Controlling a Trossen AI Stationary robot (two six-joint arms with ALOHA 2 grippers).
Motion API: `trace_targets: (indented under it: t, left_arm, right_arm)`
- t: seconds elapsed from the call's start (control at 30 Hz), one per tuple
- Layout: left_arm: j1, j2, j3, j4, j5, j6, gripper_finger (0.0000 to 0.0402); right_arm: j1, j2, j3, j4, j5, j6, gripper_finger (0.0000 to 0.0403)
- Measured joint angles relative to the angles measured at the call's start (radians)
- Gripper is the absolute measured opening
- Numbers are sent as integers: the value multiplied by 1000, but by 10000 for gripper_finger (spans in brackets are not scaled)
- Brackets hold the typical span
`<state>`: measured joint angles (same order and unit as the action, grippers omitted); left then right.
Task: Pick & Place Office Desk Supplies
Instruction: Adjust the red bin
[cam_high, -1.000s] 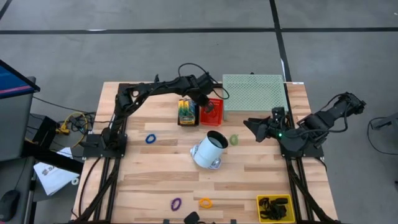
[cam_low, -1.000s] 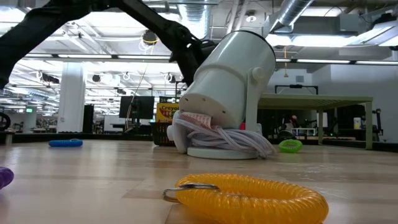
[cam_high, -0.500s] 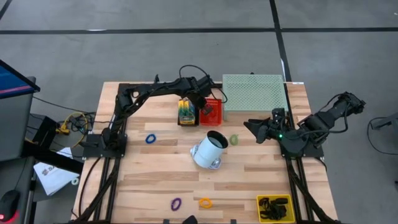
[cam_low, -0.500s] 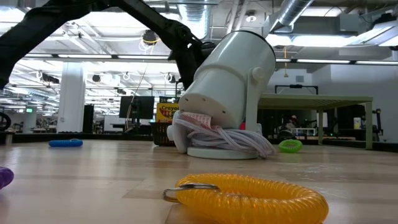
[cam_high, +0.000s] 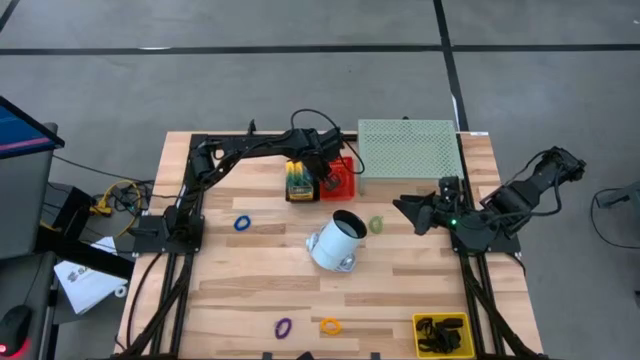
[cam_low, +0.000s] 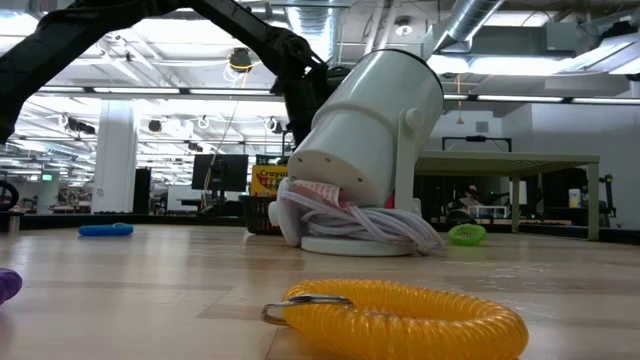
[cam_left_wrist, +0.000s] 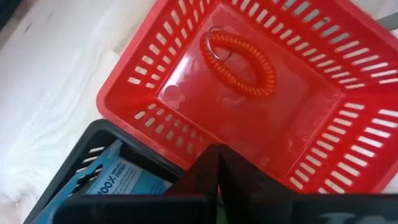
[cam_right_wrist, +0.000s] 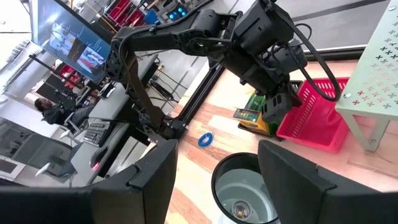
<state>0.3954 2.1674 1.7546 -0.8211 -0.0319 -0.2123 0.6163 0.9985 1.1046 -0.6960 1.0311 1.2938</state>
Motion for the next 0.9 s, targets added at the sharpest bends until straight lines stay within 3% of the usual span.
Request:
trace_targets:
  t: [0.6,0.9]
  left_arm:
    - [-40,-40,-1,57,13,-1,0]
    - [-66,-40,-3,50,-41,22,0]
  right_arm:
    - [0,0,0,0,6,-8,220]
    - [0,0,0,0,10,-11,220]
